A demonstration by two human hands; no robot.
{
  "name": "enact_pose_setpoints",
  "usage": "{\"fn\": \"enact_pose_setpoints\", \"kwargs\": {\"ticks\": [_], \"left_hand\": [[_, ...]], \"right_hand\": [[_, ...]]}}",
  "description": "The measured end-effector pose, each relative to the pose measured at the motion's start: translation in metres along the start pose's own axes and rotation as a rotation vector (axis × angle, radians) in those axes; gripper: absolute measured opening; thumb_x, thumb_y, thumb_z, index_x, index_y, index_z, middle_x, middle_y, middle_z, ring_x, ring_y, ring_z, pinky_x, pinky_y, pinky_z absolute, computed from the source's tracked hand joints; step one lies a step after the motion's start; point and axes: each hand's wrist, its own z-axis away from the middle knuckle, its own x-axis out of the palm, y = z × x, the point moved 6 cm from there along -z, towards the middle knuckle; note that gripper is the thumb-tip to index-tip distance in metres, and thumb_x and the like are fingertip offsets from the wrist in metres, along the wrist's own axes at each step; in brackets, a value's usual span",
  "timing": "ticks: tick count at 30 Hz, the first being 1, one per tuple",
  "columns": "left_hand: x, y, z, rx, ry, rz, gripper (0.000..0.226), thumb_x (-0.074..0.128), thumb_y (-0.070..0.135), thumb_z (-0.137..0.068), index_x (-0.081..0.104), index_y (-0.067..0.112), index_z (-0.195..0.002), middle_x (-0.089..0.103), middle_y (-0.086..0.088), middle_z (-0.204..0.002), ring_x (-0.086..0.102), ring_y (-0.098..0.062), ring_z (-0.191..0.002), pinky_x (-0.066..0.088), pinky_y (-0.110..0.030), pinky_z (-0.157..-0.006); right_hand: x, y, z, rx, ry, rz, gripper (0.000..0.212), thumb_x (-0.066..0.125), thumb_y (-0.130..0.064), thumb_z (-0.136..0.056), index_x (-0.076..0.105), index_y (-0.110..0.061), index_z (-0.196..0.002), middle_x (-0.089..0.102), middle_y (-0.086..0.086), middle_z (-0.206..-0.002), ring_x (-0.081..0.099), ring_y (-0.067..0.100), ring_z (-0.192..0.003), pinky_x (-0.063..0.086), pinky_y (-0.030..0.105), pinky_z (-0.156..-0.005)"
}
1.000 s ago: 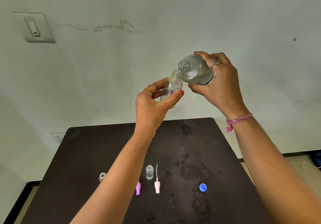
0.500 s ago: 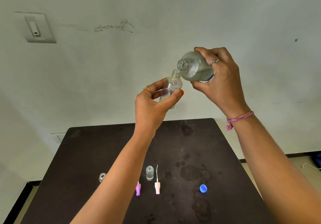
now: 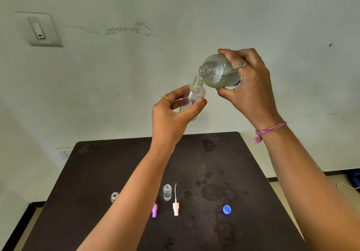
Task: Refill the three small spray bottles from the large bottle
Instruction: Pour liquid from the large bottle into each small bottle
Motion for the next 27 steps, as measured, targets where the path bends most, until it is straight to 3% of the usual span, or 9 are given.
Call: {"fn": "enact_pose_setpoints", "kwargs": {"ticks": [9,27], "left_hand": [[-0.0011,0.0004,0.0014,-0.006,0.002,0.016,0.038,0.084,0.023,-0.074,0.068,0.027,-0.108,0.072,0.007,-0.103,0.068,-0.012,-0.099,0.054,-0.016,-0.061],[-0.0038,-0.0011,0.0031,-0.002,0.027,0.014,0.044,0.084,0.024,-0.074,0.069,0.021,-0.115,0.073,0.003,-0.107,0.068,-0.013,-0.099,0.058,-0.021,-0.066]], "right_hand": [[-0.0014,-0.0022,-0.0005,-0.017,0.000,0.017,0.073,0.083,-0.015,-0.068,0.054,-0.019,-0.134,0.054,0.010,-0.122,0.053,0.030,-0.112,0.051,0.034,-0.088],[-0.0040,-0.0056,-0.0007,-0.034,0.009,0.030,0.072,0.083,-0.014,-0.068,0.054,-0.018,-0.133,0.054,0.011,-0.121,0.053,0.029,-0.112,0.049,0.032,-0.087]]}}
